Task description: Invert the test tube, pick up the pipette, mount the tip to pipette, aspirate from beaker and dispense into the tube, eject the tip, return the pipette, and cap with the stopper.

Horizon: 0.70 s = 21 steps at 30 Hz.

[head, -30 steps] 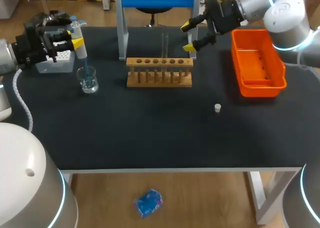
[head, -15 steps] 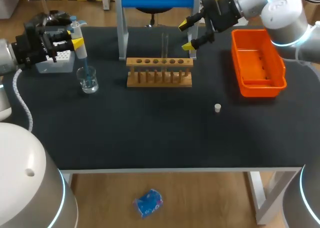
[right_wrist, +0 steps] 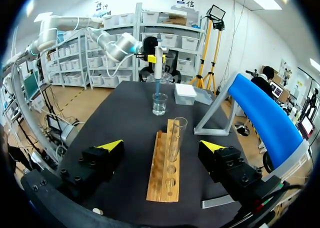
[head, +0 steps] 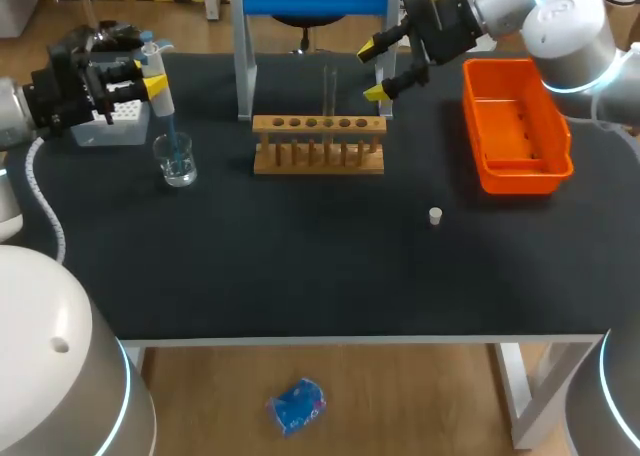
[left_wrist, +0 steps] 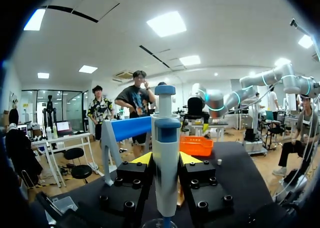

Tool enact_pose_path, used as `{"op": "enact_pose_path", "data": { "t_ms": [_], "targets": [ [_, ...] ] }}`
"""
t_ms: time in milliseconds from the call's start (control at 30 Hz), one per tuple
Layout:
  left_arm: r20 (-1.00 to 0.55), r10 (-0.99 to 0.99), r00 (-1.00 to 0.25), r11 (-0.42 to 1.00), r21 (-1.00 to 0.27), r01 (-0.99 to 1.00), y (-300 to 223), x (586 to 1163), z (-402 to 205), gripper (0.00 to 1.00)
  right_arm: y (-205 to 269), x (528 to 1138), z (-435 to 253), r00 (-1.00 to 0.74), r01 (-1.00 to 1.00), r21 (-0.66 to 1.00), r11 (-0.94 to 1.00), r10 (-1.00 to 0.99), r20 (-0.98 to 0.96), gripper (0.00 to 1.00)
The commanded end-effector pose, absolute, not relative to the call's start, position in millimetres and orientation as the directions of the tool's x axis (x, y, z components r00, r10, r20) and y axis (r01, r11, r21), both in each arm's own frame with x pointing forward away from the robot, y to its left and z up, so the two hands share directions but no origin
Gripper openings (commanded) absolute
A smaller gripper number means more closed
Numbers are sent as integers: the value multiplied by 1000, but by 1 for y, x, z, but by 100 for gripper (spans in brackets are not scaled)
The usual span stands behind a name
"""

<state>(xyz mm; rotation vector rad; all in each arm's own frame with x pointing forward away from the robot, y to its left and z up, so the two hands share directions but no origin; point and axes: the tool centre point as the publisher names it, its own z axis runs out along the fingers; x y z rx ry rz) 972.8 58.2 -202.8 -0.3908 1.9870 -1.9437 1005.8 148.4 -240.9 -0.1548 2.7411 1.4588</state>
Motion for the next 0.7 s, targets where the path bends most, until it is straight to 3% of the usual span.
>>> {"op": "enact_pose_path", "data": {
  "t_ms": [33,700],
  "targets": [
    [-55,-415,-908,35,-998,44,61,972,-195,0,148,1005,-240,-995,-103,824,557,-72,-76,100],
    [-92,-410,-908,65,-995,71,62,972,-173,0,148,1005,-240,-995,-103,824,557,-72,-76,100]
  ]
}}
